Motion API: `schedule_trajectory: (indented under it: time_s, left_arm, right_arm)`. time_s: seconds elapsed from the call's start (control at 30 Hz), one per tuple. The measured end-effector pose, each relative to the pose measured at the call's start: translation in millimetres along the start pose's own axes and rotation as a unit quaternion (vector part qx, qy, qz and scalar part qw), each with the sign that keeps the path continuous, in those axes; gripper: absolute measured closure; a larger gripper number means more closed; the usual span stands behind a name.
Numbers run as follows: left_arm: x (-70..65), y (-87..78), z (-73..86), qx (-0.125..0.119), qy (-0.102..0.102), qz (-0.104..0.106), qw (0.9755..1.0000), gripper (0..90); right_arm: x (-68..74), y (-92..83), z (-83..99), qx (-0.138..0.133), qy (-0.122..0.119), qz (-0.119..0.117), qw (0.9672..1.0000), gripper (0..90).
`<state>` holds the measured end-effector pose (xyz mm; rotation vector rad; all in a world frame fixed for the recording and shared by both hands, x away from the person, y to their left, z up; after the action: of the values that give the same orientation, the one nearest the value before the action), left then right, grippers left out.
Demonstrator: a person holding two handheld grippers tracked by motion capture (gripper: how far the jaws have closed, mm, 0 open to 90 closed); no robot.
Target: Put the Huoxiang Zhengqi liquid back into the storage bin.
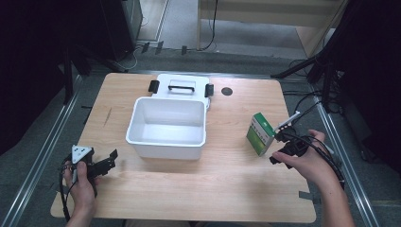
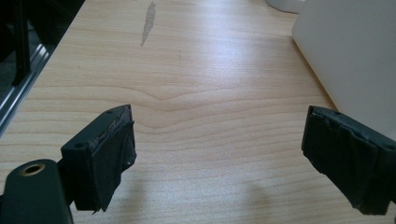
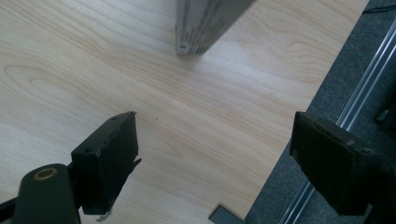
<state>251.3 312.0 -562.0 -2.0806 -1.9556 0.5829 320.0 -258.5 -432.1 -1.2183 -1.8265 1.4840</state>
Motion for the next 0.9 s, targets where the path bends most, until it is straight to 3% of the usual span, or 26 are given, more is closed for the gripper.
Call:
schedule_trajectory:
  time_s: [0.13, 0.33, 0.9]
  left_arm:
    - [-0.1, 0.1, 0.0, 0.001, 0.002, 0.0, 1.0, 10.5]
    - [-0.1, 0.2, -0.1, 0.002, 0.002, 0.0, 1.0, 10.4]
    - [0.0, 0.3, -0.2, 0.004, 0.003, 0.0, 1.0, 10.4]
  right_arm:
    - [0.3, -3.3, -8.9, -0.003, 0.009, 0.005, 0.9999, 21.5]
    - [1.1, -3.3, -25.7, 0.015, 0.008, 0.004, 0.9998, 26.0]
    - [2.7, -1.9, -60.8, 0.026, 0.012, -0.001, 0.9996, 31.4]
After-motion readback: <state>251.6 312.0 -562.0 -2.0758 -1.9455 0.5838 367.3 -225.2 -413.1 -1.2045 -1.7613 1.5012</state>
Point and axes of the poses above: each handheld gripper's, and its own axes: y roughly forward along the jaws, z roughly out of its underside, x roughly to its left, the point moved 2 cm from there along y, roughly forward along the jaws, and after that the axes turned 6 degrees about -x, right-handed, at the moved point
